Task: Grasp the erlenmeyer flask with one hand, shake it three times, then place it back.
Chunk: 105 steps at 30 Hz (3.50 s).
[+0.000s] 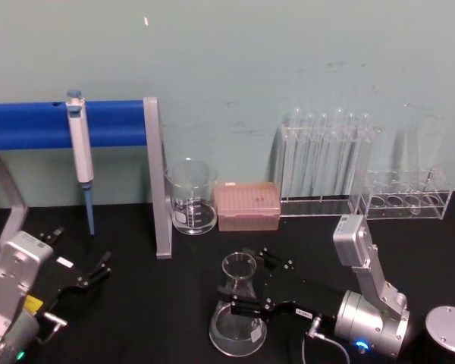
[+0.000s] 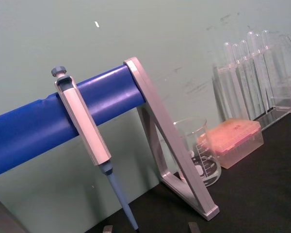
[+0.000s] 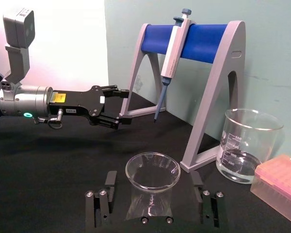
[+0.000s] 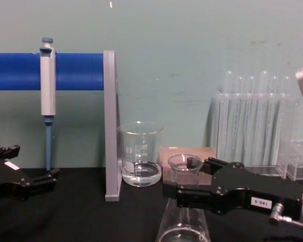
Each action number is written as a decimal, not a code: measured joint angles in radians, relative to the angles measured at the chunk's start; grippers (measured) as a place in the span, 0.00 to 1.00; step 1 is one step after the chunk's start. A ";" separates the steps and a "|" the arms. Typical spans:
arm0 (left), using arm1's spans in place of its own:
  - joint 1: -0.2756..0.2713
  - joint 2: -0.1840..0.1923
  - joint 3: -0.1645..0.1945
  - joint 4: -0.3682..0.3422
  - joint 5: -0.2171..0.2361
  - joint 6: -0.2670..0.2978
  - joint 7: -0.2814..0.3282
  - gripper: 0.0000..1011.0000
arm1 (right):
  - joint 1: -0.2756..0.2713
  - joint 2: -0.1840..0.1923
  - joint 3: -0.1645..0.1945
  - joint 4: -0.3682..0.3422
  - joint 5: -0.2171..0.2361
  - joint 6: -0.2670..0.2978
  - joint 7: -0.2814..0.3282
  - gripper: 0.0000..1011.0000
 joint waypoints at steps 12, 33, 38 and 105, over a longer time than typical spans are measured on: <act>0.000 0.000 0.000 0.000 0.000 0.000 0.000 0.99 | 0.000 0.000 0.000 0.001 0.000 0.000 0.001 0.63; 0.000 0.000 0.000 0.000 0.000 0.000 0.000 0.99 | 0.000 0.000 0.000 0.001 0.000 0.000 0.001 0.45; 0.000 0.000 0.000 0.000 0.000 0.000 0.000 0.99 | 0.000 0.000 0.000 0.001 0.000 0.000 0.001 0.45; 0.000 0.000 0.000 0.000 0.000 0.000 0.000 0.99 | 0.012 0.015 -0.002 -0.136 0.086 0.043 0.001 0.45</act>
